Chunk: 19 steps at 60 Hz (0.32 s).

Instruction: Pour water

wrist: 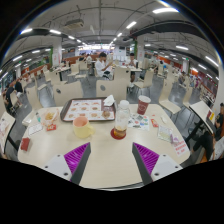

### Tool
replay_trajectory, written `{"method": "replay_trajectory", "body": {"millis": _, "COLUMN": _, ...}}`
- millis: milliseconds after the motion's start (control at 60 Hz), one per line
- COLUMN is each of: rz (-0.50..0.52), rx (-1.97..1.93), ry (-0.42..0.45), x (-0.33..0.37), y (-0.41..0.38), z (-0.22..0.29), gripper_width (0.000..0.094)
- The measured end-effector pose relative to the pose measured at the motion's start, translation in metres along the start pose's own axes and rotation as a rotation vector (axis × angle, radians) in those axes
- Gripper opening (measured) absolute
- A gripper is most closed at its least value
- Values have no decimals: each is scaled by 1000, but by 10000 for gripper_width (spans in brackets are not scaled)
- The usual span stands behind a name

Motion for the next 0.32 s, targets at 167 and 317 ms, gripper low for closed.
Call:
{"method": "replay_trajectory", "body": {"millis": 167, "rz": 8, "rx": 13, "ry": 7, "x": 6, "y": 0, "z": 1, "gripper_width": 846}}
{"method": "replay_trajectory", "body": {"millis": 317, "rz": 3, "rx": 12, "ry": 18, "x": 7, "y": 6, "z": 8, "gripper_width": 845}}
Point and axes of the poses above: the point between the fingertips, and its own axes, seen from behind it with the camera up: y to the right, z up, x backward, against the way the camera looks, the point moved 1 cm from there along x, backward, against the way the camera looks, and after that the axes turned 6 degrees about -z, right-handed, at the moved point
